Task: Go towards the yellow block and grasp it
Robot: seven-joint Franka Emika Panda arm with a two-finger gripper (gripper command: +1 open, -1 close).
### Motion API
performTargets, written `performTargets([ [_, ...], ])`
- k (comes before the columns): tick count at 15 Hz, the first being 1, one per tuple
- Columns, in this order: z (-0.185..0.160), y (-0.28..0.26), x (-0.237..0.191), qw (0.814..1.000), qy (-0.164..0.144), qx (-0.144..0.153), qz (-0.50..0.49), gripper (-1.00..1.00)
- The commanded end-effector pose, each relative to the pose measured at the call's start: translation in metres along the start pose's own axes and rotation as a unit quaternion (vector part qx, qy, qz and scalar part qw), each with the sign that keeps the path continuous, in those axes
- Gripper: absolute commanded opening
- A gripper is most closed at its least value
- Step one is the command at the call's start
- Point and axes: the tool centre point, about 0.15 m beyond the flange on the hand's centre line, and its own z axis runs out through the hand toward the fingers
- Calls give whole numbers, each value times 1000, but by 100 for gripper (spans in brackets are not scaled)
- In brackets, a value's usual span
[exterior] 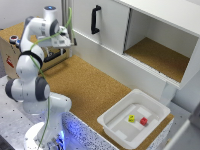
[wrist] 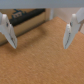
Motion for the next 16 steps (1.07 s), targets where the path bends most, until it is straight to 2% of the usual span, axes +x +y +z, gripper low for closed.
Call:
performTargets([
  [1,20,109,-69,998,13,11,67,100],
  [3,9,150,-99,994,-3,-5,111,100],
  [7,14,200,-152,990,-22,-8,143,100],
  [10,41,217,-194,991,-17,8,132,100],
  [11,50,224,-212,991,-16,22,132,100],
  [16,70,265,-292,990,-4,34,134,100],
])
